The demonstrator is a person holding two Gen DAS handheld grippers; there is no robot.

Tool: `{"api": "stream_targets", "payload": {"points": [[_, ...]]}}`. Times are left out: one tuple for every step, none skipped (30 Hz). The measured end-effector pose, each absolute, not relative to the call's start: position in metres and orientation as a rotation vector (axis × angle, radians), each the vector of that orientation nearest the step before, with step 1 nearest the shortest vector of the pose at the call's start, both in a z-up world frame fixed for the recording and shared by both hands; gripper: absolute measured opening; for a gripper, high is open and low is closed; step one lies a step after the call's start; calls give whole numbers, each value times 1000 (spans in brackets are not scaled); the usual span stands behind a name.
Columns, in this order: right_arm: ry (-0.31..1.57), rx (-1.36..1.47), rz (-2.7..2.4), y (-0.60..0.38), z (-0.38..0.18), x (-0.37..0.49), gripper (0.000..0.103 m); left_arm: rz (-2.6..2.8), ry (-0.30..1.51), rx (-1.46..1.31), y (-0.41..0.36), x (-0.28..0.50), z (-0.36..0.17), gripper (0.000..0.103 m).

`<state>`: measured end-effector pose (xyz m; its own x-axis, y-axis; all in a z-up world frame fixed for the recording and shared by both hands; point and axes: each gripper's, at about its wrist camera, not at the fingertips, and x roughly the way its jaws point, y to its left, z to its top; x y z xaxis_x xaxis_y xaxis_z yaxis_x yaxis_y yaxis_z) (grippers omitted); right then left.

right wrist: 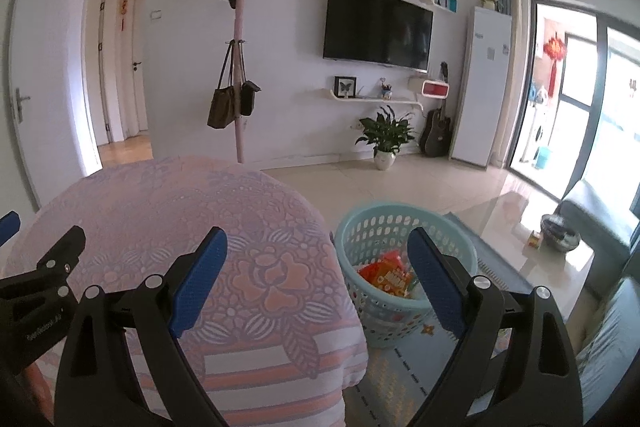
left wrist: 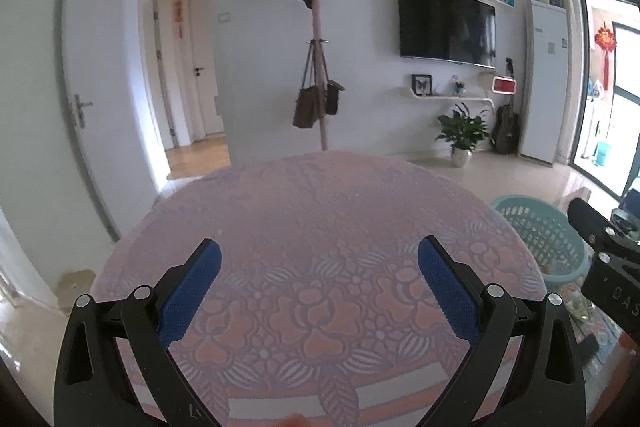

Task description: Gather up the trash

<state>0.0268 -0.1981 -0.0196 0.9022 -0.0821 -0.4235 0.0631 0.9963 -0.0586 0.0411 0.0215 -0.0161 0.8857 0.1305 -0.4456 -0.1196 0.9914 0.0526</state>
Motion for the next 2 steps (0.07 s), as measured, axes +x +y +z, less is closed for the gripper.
{"api": "stream_targets", "payload": {"points": [[437, -46, -72, -195, -17, 26, 87, 125, 466, 25, 23, 41, -16, 96], [431, -48, -71, -193, -14, 26, 87, 120, 467, 28, 25, 39, -15, 96]]}}
